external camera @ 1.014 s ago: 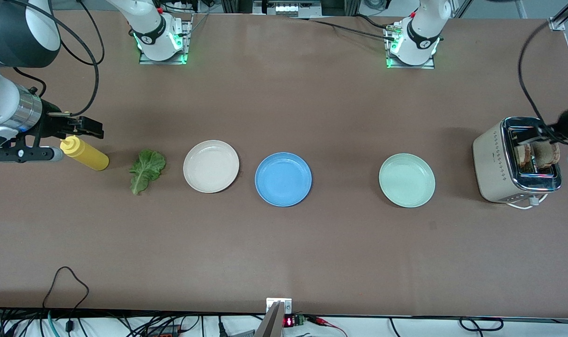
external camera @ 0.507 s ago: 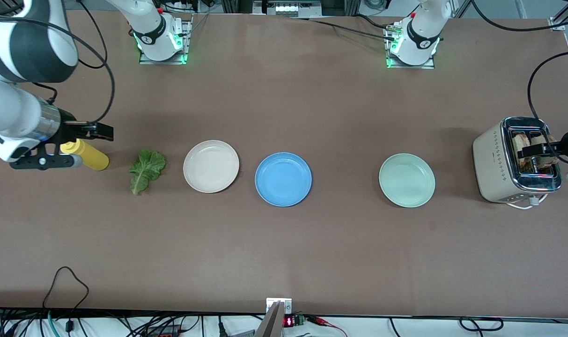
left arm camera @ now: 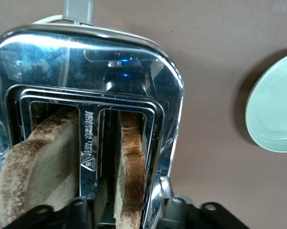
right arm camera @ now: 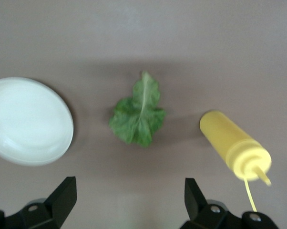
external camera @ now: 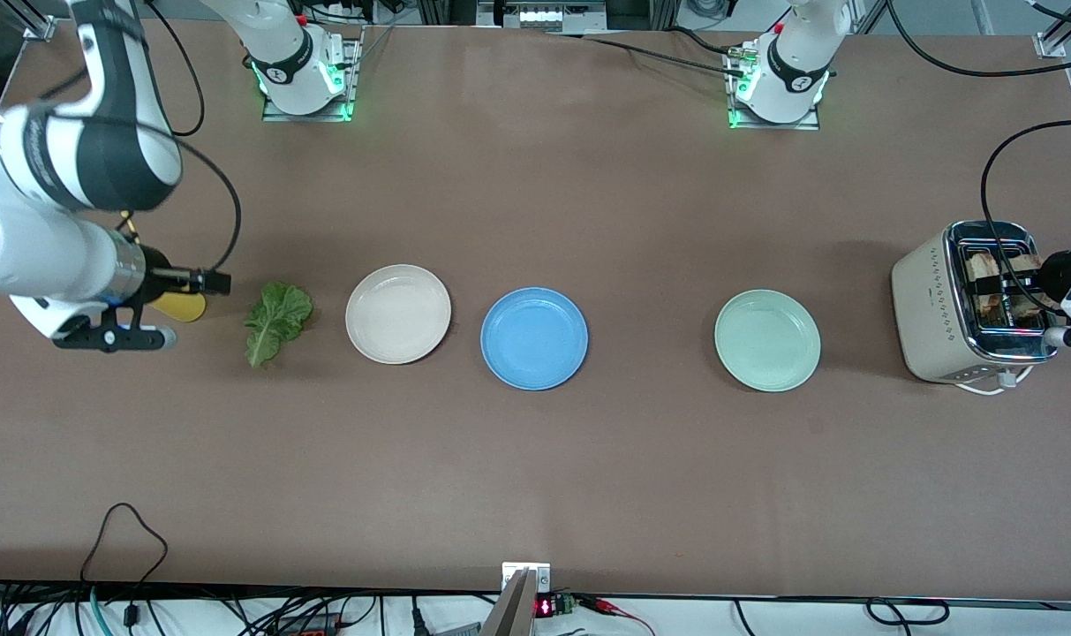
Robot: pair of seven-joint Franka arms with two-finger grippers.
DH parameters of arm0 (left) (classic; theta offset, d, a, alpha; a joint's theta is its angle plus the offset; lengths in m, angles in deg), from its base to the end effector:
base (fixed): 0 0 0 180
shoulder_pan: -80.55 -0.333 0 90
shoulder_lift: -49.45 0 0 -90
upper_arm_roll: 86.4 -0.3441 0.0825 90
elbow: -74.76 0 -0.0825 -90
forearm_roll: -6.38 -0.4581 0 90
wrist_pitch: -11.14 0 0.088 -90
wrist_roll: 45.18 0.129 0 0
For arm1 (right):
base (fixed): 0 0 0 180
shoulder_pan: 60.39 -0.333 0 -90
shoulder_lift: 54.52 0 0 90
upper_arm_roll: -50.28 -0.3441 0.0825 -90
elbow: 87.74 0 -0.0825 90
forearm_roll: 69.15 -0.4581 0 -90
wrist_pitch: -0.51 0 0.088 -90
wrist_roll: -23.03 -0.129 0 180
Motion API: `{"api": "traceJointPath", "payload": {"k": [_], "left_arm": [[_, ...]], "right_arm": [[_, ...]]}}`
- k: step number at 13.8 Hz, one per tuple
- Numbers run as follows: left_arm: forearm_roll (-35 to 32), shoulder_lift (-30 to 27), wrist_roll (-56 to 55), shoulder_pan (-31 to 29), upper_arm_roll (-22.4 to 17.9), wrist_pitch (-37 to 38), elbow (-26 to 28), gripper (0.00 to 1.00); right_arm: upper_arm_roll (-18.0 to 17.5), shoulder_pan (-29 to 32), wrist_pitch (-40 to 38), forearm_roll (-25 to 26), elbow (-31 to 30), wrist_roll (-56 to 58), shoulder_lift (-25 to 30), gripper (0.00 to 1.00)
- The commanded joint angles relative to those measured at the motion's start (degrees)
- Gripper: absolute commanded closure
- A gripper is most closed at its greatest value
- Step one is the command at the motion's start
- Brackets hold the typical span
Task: Make sandwich in blue plate with both arms
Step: 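Pull bread from the toaster with the left gripper while the right gripper grasps lettuce, then lower bread onto the blue plate with the left gripper while the right gripper lifts lettuce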
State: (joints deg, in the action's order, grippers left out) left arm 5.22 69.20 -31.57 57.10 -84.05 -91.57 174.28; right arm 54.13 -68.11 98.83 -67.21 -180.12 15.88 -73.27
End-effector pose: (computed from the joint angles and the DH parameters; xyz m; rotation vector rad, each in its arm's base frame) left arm 0.6344 0.2488 0.3284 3.0252 0.1875 -0.4227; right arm 0.7014 0.0475 0.3994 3.0470 -0.0723 -0.3315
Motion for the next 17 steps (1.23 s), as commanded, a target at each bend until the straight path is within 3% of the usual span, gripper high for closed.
{"api": "traceJointPath", "payload": {"k": [1, 2, 5, 7, 11, 14, 17], "left_arm": [[-1.04, -0.07, 0.37, -0.73, 0.55, 1.10, 0.32, 0.89], [-1.04, -0.15, 0.63, -0.73, 0.55, 1.54, 0.23, 0.99], [-0.95, -1.20, 0.81, -0.90, 0.64, 5.30, -1.34, 0.99], [-0.69, -3.57, 1.07, -1.25, 0.81, 11.62, -4.76, 0.99], [-0.16, -4.90, 3.09, -0.38, 1.52, 25.33, -17.66, 0.99], [0.54, -5.08, 1.60, 0.68, 8.26, 26.69, -19.45, 0.99], [11.06, -4.11, -7.86, 1.64, 12.76, 26.07, -17.88, 0.99]], "right_arm": [[-0.34, 0.78, 6.07, 0.52, -2.72, -6.18, -2.95, 0.00], [-0.34, 0.61, 7.40, 0.52, -2.81, -8.47, -4.62, 0.00], [-0.34, 0.52, 12.14, 0.35, -4.65, -10.25, -7.62, 0.00], [-0.34, 0.69, 21.43, 0.35, -10.61, -10.25, -7.88, 0.00], [-0.25, 0.78, 30.07, 0.35, -17.57, -10.34, -7.80, 0.00], [-0.25, 1.92, 33.16, 0.35, -19.07, -10.34, -8.76, 0.00], [-0.25, 3.15, 33.69, 0.44, -18.99, -10.25, -9.64, 0.00]]}}
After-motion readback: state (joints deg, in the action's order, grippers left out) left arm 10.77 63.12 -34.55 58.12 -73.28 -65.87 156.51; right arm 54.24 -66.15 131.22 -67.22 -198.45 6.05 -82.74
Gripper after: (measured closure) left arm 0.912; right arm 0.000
